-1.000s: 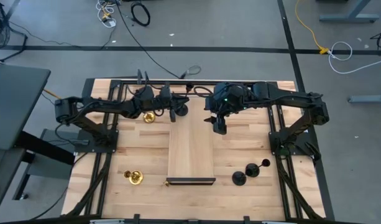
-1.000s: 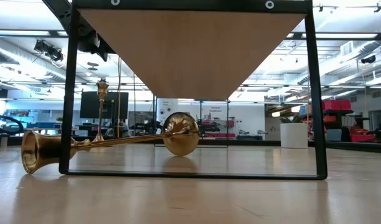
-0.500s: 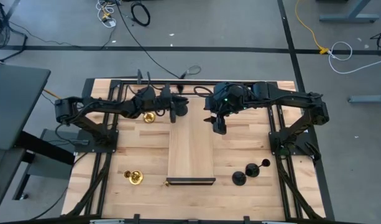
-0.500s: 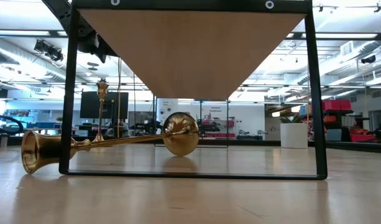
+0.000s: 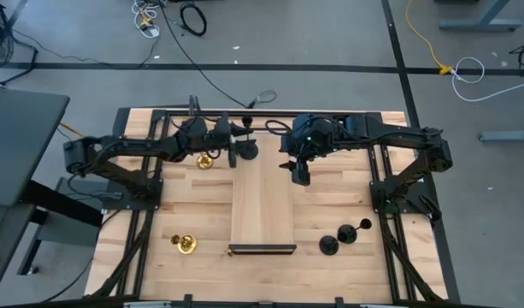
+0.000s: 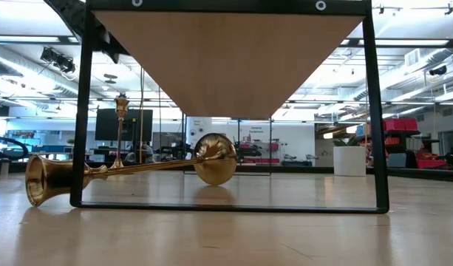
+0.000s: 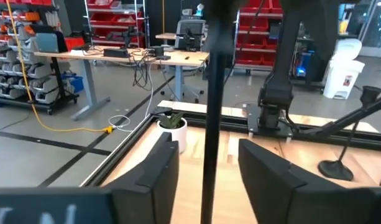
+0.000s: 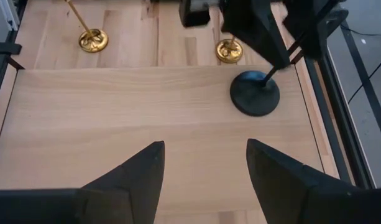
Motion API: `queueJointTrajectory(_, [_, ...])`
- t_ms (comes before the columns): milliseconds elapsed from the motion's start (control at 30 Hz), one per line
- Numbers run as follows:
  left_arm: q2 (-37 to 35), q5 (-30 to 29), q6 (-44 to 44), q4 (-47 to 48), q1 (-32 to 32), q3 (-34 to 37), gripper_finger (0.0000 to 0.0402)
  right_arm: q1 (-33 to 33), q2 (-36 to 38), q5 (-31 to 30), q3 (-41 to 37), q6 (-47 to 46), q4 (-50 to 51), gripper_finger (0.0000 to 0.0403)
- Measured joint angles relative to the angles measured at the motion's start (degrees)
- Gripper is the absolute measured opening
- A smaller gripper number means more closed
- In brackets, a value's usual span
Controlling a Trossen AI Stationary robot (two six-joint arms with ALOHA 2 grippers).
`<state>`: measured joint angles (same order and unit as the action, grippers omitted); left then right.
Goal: Pick & Place candle stick holders
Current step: Put the golden candle holder on the shelf aligned with the black candle holder
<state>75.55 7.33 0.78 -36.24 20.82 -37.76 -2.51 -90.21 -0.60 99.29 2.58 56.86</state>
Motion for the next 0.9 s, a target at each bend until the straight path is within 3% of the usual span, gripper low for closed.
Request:
queueJointTrajectory(300, [-14.6,-2.7,-3.0,18.7,0.0,0.0,0.0231,0.0,0.0,0.0,0.0,-0.6,-0.2,0.0228])
queueJointTrajectory(633, [-31.2,-4.7,-2.5,43.5,-0.2,0.0,0.0233,0.0,0.0,0.0,0.0,-0.8,-0.2,0.0228])
queueJointTrajectory(900, [-38.1,-4.7,0.2,62.4,-0.2,0.0,0.0233,0.0,0.0,0.0,0.0,-0.8,-0.4,0.0228])
